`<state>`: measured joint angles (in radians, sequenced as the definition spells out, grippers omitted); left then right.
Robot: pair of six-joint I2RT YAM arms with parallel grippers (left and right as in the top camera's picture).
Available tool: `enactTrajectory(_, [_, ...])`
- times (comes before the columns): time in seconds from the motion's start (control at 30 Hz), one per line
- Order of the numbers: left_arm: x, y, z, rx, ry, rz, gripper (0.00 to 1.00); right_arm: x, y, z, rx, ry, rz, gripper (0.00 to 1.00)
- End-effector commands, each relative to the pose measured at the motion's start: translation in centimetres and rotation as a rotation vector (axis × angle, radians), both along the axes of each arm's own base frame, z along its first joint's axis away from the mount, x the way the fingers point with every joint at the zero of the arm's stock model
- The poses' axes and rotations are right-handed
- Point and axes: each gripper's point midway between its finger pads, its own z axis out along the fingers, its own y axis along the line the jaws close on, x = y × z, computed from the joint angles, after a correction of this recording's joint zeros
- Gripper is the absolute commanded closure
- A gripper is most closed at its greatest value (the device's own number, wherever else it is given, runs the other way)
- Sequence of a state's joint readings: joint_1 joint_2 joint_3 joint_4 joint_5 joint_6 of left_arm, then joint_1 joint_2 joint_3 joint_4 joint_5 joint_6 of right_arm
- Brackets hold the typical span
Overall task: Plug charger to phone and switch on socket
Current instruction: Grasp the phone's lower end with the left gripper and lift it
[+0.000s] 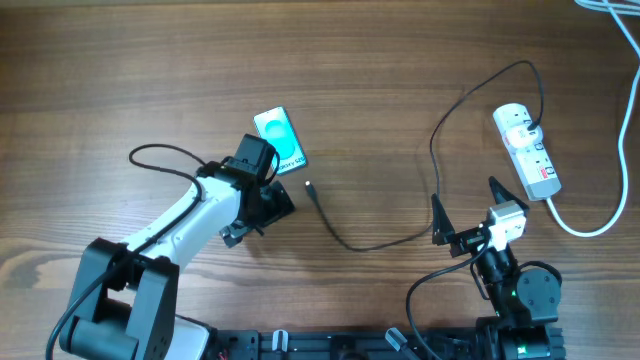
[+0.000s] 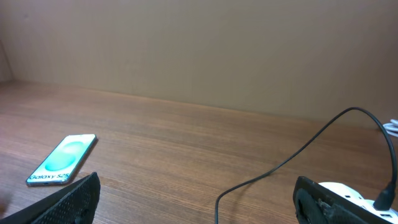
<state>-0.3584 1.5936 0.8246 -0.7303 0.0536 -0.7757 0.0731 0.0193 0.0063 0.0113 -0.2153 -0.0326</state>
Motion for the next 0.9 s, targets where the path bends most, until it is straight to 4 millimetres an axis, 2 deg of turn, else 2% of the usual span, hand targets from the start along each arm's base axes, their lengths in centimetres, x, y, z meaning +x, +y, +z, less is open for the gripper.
enactTrajectory(0.0, [1.1, 0.3, 2.6, 0.033, 0.016, -0.063, 0.01, 0.1, -0.3, 0.1, -0.016, -0.008, -0.018, 0.0])
enactTrajectory(0.1, [5.9, -0.1, 9.4, 0.029, -0.104, -0.088, 0.0, 0.1, -0.3, 0.1, -0.017, -0.008, -0.018, 0.0])
enactTrajectory(0.17, [10.1, -0.8, 14.9, -0.008, -0.27, -0.103, 0.03, 0.1, -0.3, 0.1, -0.017, -0.008, -0.018, 0.0])
enactTrajectory(0.23, [13.6, -0.8, 17.6, 0.001, -0.424, -0.078, 0.04, 0.1, -0.3, 0.1, -0.017, -0.008, -0.018, 0.0])
enactTrajectory(0.3, [16.2, -0.1, 18.0, 0.083, -0.524, -0.047, 0.01, 0.1, -0.3, 0.0, -0.017, -0.008, -0.018, 0.0])
enactTrajectory(0.33, [17.2, -0.2, 17.3, 0.109, -0.538, -0.036, 0.0, 0.1, -0.3, 0.1, -0.017, -0.008, -0.017, 0.0])
enactTrajectory(0.37, [18.0, -0.8, 15.7, 0.107, -0.522, -0.033, 0.0, 0.1, -0.3, 0.1, -0.017, -0.008, -0.018, 0.0])
enactTrajectory(0.47, [18.5, -2.2, 8.9, 0.128, -0.386, -0.064, 0.01, 0.1, -0.3, 0.1, -0.017, -0.008, -0.018, 0.0])
enactTrajectory(0.5, [18.3, -2.5, 5.7, 0.147, -0.321, -0.079, 0.01, 0.1, -0.3, 0.1, -0.017, -0.008, -0.018, 0.0])
enactTrajectory(0.57, [18.3, -2.6, 2.4, 0.164, -0.267, -0.088, 0.01, 0.1, -0.3, 0.1, -0.017, -0.008, -0.018, 0.0])
enactTrajectory(0.63, [18.5, -2.6, 1.1, 0.168, -0.253, -0.09, 0.0, 0.1, -0.3, 0.1, -0.017, -0.008, -0.018, 0.0])
enactTrajectory(0.8, [18.2, -3.7, 0.4, 0.152, -0.243, -0.113, 0.0, 0.1, -0.3, 0.1, -0.017, -0.008, -0.018, 0.0])
enactTrajectory(0.87, [17.7, -4.1, -0.4, 0.149, -0.219, -0.126, 0.06, 0.1, -0.3, 0.1, -0.017, -0.008, -0.018, 0.0])
